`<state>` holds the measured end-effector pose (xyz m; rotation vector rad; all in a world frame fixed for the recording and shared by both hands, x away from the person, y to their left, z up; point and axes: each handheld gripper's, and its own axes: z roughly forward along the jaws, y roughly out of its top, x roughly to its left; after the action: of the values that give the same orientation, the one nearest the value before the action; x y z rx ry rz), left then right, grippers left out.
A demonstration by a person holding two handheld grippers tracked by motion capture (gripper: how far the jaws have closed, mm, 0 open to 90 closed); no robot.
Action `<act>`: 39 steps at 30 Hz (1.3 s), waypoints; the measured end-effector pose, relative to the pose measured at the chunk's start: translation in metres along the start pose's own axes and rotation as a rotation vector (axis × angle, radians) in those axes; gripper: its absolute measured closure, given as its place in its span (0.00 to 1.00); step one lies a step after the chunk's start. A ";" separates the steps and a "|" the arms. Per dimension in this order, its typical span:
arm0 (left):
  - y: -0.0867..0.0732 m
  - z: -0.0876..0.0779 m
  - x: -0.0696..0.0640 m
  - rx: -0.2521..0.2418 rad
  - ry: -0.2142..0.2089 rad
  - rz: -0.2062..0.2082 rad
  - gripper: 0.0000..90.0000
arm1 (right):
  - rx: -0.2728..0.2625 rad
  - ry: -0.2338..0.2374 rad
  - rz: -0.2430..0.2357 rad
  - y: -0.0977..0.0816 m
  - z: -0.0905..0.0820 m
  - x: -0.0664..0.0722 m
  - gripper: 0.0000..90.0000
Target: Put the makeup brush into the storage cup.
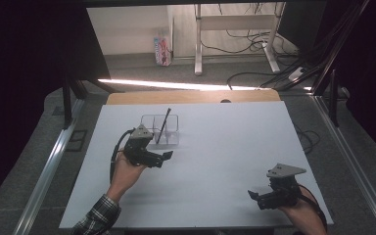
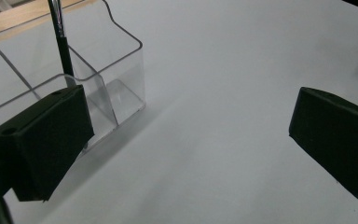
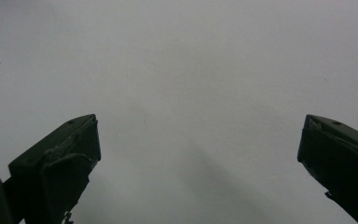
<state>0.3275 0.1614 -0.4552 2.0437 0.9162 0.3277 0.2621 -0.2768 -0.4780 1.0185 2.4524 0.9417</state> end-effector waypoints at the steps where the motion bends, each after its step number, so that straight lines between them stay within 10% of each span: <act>1: 0.000 0.000 0.000 0.000 0.000 0.000 0.00 | 0.000 0.000 0.000 0.000 0.000 0.000 0.00; 39: -0.038 -0.030 -0.023 0.006 0.010 -0.002 0.00 | -0.012 0.006 0.008 0.000 -0.001 -0.001 0.00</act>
<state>0.2773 0.1774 -0.4648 2.0480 0.9257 0.3353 0.2625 -0.2773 -0.4773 1.0242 2.4464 0.9624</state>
